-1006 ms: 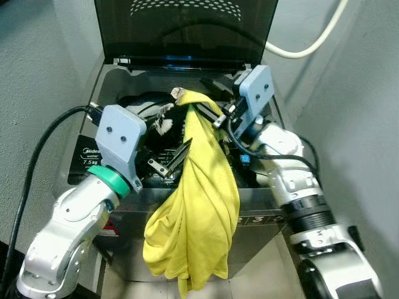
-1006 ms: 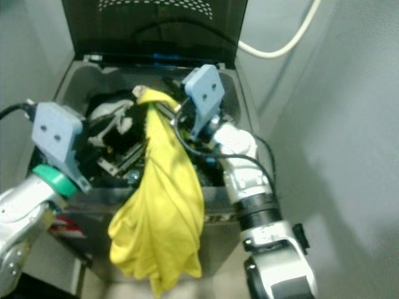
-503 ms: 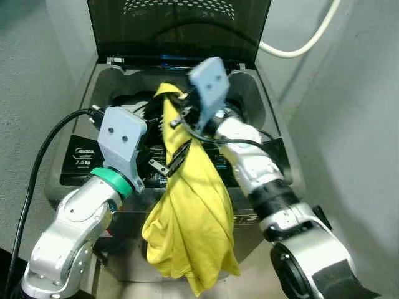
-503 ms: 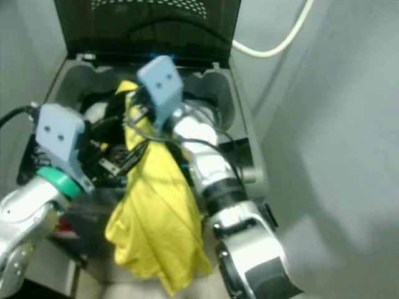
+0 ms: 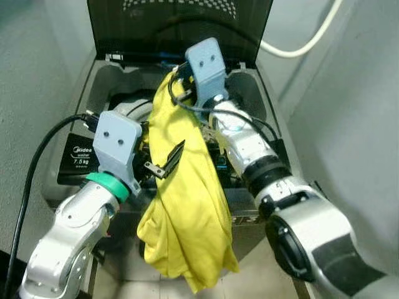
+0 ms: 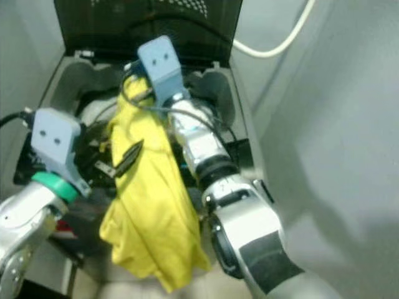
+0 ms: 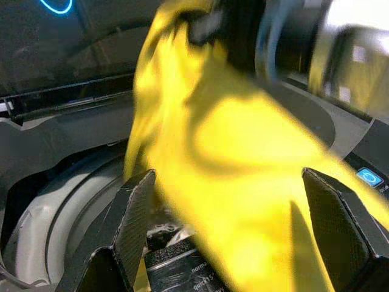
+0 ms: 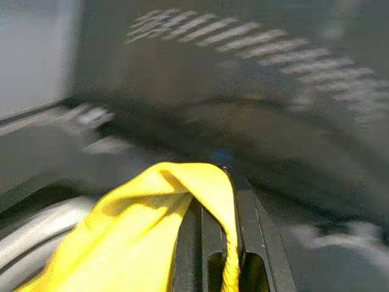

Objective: Clothes washing

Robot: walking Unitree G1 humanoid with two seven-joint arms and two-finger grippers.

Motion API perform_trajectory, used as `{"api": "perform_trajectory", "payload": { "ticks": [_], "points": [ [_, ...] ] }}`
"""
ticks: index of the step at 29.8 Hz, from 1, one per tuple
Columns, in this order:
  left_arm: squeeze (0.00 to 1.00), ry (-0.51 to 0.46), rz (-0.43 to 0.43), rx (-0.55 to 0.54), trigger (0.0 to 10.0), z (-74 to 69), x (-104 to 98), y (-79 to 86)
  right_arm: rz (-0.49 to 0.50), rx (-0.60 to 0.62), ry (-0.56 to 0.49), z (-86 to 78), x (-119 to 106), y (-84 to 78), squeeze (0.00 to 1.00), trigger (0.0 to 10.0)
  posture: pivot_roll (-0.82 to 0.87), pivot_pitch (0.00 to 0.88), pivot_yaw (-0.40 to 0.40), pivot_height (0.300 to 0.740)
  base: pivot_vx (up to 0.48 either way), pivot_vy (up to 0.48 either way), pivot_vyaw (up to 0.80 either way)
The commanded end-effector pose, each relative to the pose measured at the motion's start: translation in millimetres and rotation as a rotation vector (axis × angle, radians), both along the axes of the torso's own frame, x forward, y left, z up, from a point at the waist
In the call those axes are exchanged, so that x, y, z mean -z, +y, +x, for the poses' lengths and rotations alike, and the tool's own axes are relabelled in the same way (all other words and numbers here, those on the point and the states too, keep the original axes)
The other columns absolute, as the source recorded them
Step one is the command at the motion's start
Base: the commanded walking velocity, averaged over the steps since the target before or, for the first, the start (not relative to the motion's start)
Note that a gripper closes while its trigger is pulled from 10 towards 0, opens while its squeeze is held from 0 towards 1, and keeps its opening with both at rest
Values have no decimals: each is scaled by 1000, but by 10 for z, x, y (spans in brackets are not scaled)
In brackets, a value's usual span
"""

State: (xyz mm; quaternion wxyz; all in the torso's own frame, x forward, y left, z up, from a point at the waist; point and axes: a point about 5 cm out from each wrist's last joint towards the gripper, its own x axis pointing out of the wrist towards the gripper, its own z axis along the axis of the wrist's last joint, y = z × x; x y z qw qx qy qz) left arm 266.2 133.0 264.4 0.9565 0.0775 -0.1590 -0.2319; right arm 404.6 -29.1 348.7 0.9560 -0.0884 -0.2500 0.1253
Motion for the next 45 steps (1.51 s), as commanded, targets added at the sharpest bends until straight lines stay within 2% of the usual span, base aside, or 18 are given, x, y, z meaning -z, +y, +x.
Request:
{"api": "perform_trajectory", "payload": {
  "ticks": [1,2,4,5,6,7,11,14,15,18,20,21,23,27,32,33,41,45],
  "points": [
    [0,17,9,17,10000,-6,27,-42,76,39,-47,-9,-136,-64,0,10000,124,162,-38,740,0,0,0],
    [0,17,9,17,10000,-6,27,-42,76,39,-47,-9,-136,-64,0,10000,124,162,-38,740,0,0,0],
    [0,15,10,21,10000,-7,23,-49,336,172,-248,-117,-629,-358,0,10000,125,158,-33,740,0,0,0],
    [0,15,10,22,10000,-7,22,-51,424,211,-311,-171,-787,-458,0,10000,125,158,-33,740,0,0,0],
    [0,15,10,22,10000,-7,22,-51,424,211,-311,-171,-787,-458,0,10000,125,158,-33,740,0,0,0],
    [0,14,10,22,10000,-7,23,-61,532,243,-352,-230,-957,-560,0,10000,123,156,-33,740,0,0,0],
    [0,14,7,24,10000,-4,24,-72,523,244,-349,-232,-975,-533,0,10000,116,155,-30,740,0,0,0],
    [0,15,6,34,10000,4,26,-102,118,97,-197,-114,-539,-8,0,10000,113,158,-30,740,0,0,0],
    [0,14,6,36,10000,4,25,-105,33,42,-160,-106,-400,119,0,10000,113,158,-30,740,0,0,0],
    [0,15,5,33,10000,1,23,-104,-4,-87,-124,-142,-134,321,0,10000,110,162,-30,740,0,0,0],
    [0,15,5,33,10000,1,23,-104,-4,-87,-124,-142,-134,321,0,10000,110,162,-30,740,0,0,0],
    [0,18,6,33,10000,-2,30,-104,-60,-231,-95,-206,39,507,0,10000,111,166,-30,740,0,0,0],
    [0,21,6,33,10000,-5,37,-103,-155,-399,-62,-318,282,746,0,10000,110,168,-30,740,0,0,0],
    [0,19,3,32,10000,-2,25,-100,-247,-420,-59,-360,464,817,0,10000,112,168,-30,740,0,0,0],
    [0,16,0,33,10000,-4,14,-96,-327,-299,-37,-252,541,663,0,10000,107,168,-27,740,0,0,0],
    [0,17,0,35,10000,-6,16,-97,-342,-260,-34,-208,522,589,1000,10000,106,167,-25,740,0,0,0],
    [0,26,7,52,10000,-28,32,-112,-381,-183,-42,-90,374,326,1000,10000,103,166,-18,740,0,0,0],
    [0,45,44,61,10000,-125,102,-90,-371,-194,-63,-60,283,171,1000,10000,114,162,-15,740,0,0,0]
  ]
}}
